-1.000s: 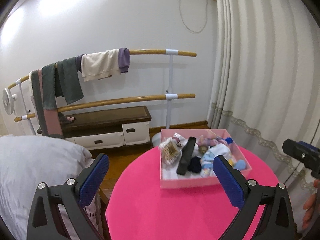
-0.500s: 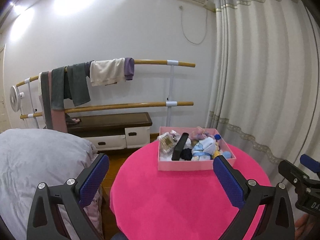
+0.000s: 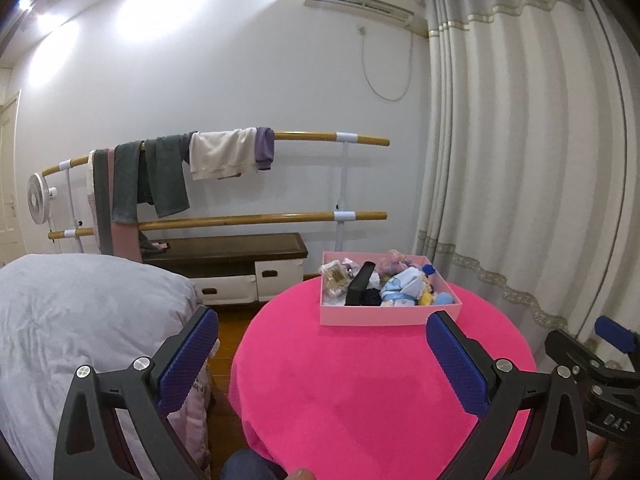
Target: Organize soft objects
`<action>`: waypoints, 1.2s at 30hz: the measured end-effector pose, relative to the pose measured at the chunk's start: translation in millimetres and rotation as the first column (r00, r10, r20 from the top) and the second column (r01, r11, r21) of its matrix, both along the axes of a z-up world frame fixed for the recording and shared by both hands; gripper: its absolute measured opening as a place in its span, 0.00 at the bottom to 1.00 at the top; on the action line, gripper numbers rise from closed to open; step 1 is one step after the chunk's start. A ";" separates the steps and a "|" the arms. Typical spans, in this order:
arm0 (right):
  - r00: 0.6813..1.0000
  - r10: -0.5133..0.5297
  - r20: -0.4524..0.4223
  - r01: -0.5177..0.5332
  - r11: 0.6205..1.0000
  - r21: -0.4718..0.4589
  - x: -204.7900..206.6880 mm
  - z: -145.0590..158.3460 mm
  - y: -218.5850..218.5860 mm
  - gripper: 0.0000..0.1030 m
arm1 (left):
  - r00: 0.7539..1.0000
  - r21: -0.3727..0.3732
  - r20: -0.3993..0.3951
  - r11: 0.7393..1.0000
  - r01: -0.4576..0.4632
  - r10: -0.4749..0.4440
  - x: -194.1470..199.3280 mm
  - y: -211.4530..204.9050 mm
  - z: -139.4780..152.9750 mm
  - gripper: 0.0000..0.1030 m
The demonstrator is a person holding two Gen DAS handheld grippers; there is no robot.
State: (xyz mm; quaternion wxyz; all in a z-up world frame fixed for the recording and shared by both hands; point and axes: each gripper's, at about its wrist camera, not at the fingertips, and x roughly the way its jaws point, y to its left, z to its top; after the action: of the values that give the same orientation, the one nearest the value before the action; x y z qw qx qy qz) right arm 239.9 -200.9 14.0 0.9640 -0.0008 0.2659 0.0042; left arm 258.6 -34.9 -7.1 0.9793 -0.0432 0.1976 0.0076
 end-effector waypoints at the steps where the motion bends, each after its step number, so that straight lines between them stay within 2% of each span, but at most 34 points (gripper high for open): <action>1: 1.000 -0.004 0.004 0.004 1.000 0.001 0.1 0.9 -0.7 1.00 | 1.000 -0.006 0.001 1.000 0.004 -0.004 -4.2 0.1 0.7 1.00; 15: 1.000 -0.005 0.020 0.005 1.000 0.008 -11.2 -0.8 0.5 1.00 | 0.999 -0.018 -0.003 0.999 0.046 -0.046 -17.2 -2.9 6.6 1.00; 22: 1.000 -0.011 0.021 0.011 1.000 0.005 -10.9 -3.1 0.5 1.00 | 1.000 0.029 -0.002 0.999 0.030 -0.030 -20.4 -11.2 7.7 1.00; 36: 0.999 -0.025 0.029 0.024 1.000 0.016 -12.8 -7.9 -5.2 1.00 | 0.999 0.013 -0.001 0.999 0.034 -0.034 -25.0 -10.6 5.2 1.00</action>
State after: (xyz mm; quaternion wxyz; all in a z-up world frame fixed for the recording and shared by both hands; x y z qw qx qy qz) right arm 227.1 -206.1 6.2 0.9677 0.0097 0.2517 -0.0056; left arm 233.6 -45.5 -1.9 0.9795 -0.0333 0.1985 -0.0075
